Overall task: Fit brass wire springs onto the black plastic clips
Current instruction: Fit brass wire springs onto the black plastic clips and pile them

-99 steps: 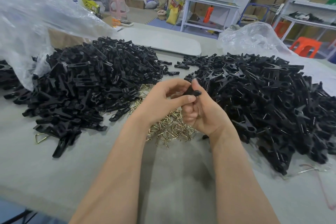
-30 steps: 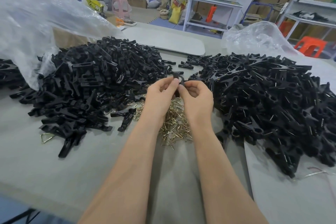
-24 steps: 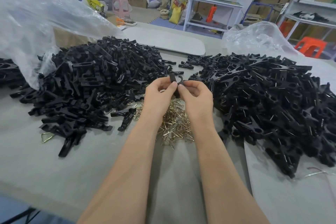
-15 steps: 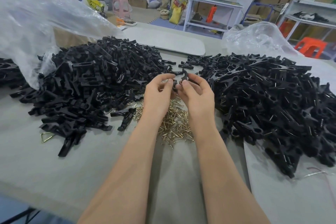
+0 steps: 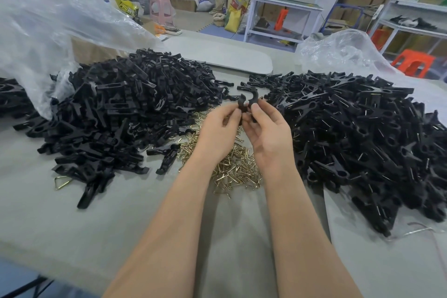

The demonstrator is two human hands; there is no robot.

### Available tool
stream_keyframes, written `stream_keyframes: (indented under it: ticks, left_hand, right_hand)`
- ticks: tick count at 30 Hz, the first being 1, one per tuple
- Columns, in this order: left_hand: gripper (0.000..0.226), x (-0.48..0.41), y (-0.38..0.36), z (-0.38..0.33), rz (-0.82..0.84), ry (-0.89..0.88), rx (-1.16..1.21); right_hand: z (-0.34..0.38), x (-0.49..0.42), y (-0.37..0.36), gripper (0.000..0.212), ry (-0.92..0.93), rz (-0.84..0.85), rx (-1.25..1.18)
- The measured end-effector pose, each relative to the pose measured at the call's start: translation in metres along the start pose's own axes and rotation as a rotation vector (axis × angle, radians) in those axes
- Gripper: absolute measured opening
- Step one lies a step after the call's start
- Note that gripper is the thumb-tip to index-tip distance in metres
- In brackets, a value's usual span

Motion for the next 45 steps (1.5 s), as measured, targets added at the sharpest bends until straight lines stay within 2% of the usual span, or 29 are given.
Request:
stream_keyframes:
  ticks: [4, 7, 10, 13, 17, 22, 26, 29, 38, 40, 42, 45]
  left_hand:
    - [0.014, -0.001, 0.005, 0.004, -0.108, 0.054, 0.069]
    - [0.006, -0.002, 0.008, 0.005, -0.169, 0.017, 0.018]
    - [0.005, -0.001, 0.005, 0.005, -0.129, 0.005, 0.039]
    - [0.008, -0.002, 0.006, 0.008, -0.102, 0.044, 0.095]
    - [0.014, -0.002, 0.006, 0.012, -0.096, 0.088, 0.179]
    - [0.014, -0.005, 0.003, 0.012, -0.086, 0.13, 0.209]
    - [0.021, -0.003, 0.004, 0.012, -0.095, 0.127, 0.164]
    - [0.015, -0.003, 0.005, 0.012, -0.088, 0.125, 0.11]
    - [0.012, -0.005, 0.004, 0.012, -0.071, 0.108, 0.111]
    - [0.01, -0.004, 0.004, 0.011, -0.062, 0.076, 0.08]
    - [0.018, -0.003, 0.006, 0.01, -0.053, 0.051, 0.075]
    - [0.018, -0.001, 0.009, 0.011, -0.031, 0.081, 0.123]
  right_hand:
    - [-0.003, 0.0, -0.002, 0.016, 0.032, 0.013, 0.08]
    - [-0.005, -0.001, -0.002, 0.015, 0.15, -0.02, 0.309]
    - [-0.004, 0.001, -0.001, 0.015, 0.274, -0.066, 0.521]
    - [-0.003, 0.002, -0.002, 0.016, 0.324, -0.059, 0.584]
    - [-0.002, 0.002, -0.001, 0.016, 0.298, -0.031, 0.572]
    - [0.002, 0.0, 0.004, 0.013, 0.303, -0.074, 0.525]
    - [0.002, 0.002, 0.001, 0.015, 0.272, -0.013, 0.531]
    - [0.002, 0.001, 0.002, 0.015, 0.25, -0.015, 0.525]
    - [0.003, -0.001, 0.006, 0.018, 0.258, -0.079, 0.544]
    - [0.003, 0.0, 0.005, 0.018, 0.258, -0.063, 0.556]
    - [0.003, 0.0, 0.003, 0.018, 0.256, -0.041, 0.573]
    - [0.005, -0.001, 0.005, 0.018, 0.248, -0.019, 0.566]
Point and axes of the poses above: each hand's wrist, its own x-axis away from the middle knuckle, its own y-axis out of the back of the hand, z = x × y, the point moved 3 cm from there along -x, towards the middle knuckle, and after that the axes turned 4 degrees about -x, right-handed, at the moved point
